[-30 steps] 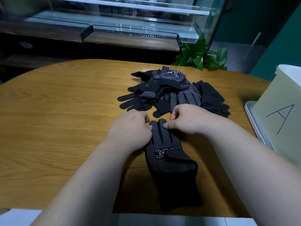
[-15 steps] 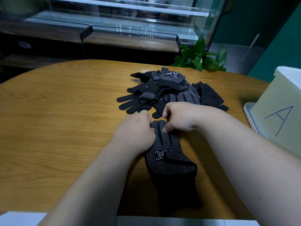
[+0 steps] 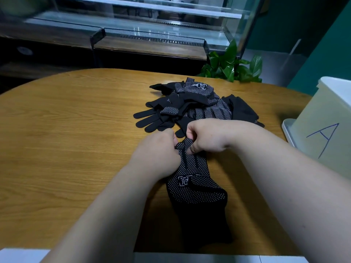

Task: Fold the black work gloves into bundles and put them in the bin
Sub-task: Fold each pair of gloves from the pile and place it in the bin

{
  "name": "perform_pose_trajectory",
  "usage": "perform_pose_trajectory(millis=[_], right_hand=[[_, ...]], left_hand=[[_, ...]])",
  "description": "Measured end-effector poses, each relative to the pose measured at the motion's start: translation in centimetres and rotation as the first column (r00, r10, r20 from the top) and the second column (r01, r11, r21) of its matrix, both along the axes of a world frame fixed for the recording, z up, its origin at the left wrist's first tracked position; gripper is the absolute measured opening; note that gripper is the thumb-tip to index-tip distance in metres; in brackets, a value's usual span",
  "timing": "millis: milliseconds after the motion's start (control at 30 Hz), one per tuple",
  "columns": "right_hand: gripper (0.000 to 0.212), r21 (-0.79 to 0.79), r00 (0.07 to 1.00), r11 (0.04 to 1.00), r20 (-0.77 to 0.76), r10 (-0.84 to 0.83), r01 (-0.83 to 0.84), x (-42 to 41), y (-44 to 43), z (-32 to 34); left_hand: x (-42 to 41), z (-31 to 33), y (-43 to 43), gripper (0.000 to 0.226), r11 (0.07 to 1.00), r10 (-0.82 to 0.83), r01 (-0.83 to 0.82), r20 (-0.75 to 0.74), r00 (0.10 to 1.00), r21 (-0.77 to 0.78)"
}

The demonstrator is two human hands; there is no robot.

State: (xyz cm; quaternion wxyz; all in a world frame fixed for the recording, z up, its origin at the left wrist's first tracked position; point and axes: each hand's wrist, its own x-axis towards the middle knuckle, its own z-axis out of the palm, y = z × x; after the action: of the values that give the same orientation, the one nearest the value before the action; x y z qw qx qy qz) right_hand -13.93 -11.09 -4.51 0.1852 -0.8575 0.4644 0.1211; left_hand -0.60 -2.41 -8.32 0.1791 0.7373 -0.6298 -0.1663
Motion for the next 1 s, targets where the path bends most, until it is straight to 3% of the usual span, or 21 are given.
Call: perform_pose_trajectory(millis=[333, 567, 1000], right_hand=[[0.038, 0.043, 0.957, 0.997, 0.282, -0.071, 0.062, -1.0, 0.6, -1.1], [0.021, 0.06, 0.969, 0.997, 0.241, -0.055, 0.042, -0.9, 0.3, -1.2], [0.012, 0.204, 0.909, 0.977, 0.393, -0.141, 0.063, -1.8, 0.3, -1.2]], left_hand=[[0.8, 0.2, 0.1, 0.011, 1.0, -0.02, 0.018, -0.141, 0.99, -0.02], [0.7, 0.0, -0.2, 0.013, 1.0, -0.008, 0.011, -0.116, 0.993, 0.027], [0.9, 0.6, 0.4, 0.013, 1.0, -0.026, 0.027, -0.069, 0.997, 0.012]])
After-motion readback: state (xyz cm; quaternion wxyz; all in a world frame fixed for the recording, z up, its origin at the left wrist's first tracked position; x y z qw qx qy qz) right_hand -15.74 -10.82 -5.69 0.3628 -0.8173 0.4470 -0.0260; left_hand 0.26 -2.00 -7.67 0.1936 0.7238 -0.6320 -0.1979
